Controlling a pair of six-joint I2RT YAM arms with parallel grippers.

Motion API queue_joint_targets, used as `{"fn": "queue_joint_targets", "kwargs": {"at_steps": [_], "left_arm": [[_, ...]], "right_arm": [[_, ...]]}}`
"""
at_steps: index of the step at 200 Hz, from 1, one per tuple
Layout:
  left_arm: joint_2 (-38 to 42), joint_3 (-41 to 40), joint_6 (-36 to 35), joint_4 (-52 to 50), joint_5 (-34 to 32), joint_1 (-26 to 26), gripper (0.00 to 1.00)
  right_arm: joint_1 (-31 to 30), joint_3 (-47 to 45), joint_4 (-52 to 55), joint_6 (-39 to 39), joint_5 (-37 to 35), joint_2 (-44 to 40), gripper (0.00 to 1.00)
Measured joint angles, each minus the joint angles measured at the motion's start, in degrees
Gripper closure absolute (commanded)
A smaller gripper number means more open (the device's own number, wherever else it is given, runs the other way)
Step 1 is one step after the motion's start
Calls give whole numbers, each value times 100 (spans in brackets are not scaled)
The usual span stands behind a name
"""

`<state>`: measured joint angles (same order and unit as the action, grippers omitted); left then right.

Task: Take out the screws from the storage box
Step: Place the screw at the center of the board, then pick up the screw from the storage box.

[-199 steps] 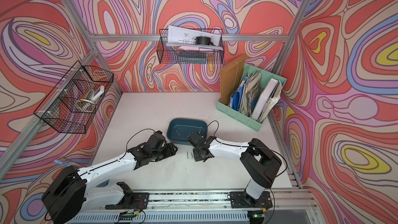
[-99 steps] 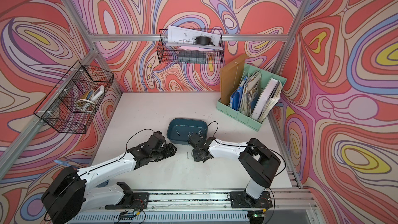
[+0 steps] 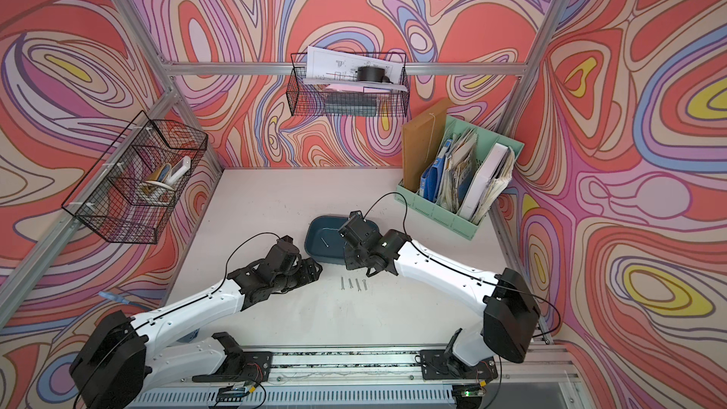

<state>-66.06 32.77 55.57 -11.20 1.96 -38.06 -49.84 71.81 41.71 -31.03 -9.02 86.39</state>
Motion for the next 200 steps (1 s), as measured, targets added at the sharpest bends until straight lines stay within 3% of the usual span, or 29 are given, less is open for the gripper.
{"fn": "queue_joint_targets", "kwargs": {"at_steps": [48,104,151,200], "left_arm": [[203,-7,26,-7,-173,0,27],[221,-7,-4,-114,-376,0,28],[219,-7,-98,-188,-533,0,28],[98,-4,-175,-216,-542,0,28]], "right_arm": [[575,1355,293,457,24,1224,81],[1224,1543,315,763,225,2763,90],[1300,1773,446,844,212,3241,93],[1298,1939,448,868,-7,3392,89]]}}
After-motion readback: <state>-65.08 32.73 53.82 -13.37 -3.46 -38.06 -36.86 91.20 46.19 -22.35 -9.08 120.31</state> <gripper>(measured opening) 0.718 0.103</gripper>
